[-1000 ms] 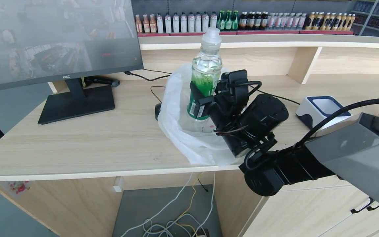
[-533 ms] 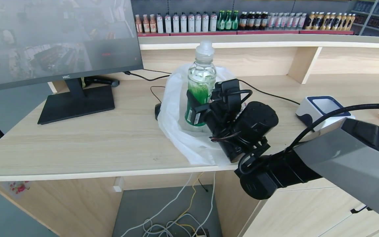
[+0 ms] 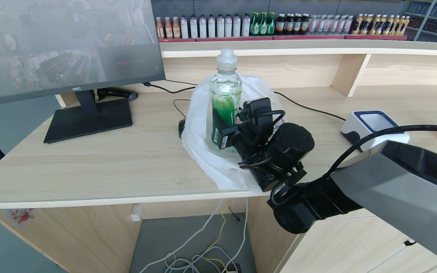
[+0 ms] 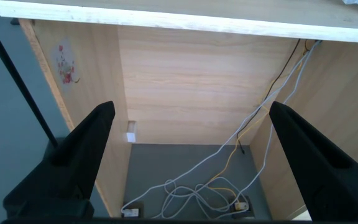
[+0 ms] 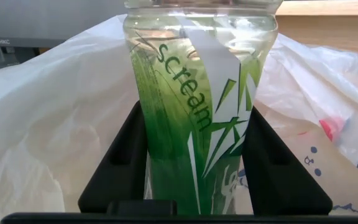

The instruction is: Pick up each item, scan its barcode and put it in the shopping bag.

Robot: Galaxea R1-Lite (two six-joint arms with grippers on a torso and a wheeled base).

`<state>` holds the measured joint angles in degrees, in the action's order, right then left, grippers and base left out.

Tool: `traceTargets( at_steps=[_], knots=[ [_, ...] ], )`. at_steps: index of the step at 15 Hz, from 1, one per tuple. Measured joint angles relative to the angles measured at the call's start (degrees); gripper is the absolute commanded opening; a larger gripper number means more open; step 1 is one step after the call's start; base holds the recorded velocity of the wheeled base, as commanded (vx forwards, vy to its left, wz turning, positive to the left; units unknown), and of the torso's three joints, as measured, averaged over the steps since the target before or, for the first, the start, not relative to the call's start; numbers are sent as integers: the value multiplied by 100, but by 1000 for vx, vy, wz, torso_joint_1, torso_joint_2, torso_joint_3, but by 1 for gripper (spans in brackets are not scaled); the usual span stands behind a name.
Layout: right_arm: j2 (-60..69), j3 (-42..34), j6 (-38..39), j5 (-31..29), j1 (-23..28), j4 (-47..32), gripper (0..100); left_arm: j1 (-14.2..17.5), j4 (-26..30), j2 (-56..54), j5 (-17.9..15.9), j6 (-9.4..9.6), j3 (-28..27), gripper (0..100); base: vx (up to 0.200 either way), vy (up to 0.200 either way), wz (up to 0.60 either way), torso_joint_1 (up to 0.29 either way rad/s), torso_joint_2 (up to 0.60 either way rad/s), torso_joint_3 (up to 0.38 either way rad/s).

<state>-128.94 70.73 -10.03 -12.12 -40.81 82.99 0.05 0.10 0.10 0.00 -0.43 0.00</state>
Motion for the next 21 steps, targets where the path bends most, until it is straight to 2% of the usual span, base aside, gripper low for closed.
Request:
traceTargets(
  at_steps=[12, 13, 21],
  knots=[
    [-37, 68, -11, 24, 7, -22, 0, 2, 0, 0, 0, 0, 0, 100, 0, 0, 0, 0, 0, 0],
    [-37, 82, -17, 22, 13, -26, 100, 2, 0, 0, 0, 0, 0, 100, 0, 0, 0, 0, 0, 0],
    [59, -91, 11, -20, -11, 24, 100, 0, -2, 0, 0, 0, 0, 100, 0, 0, 0, 0, 0, 0]
  ],
)
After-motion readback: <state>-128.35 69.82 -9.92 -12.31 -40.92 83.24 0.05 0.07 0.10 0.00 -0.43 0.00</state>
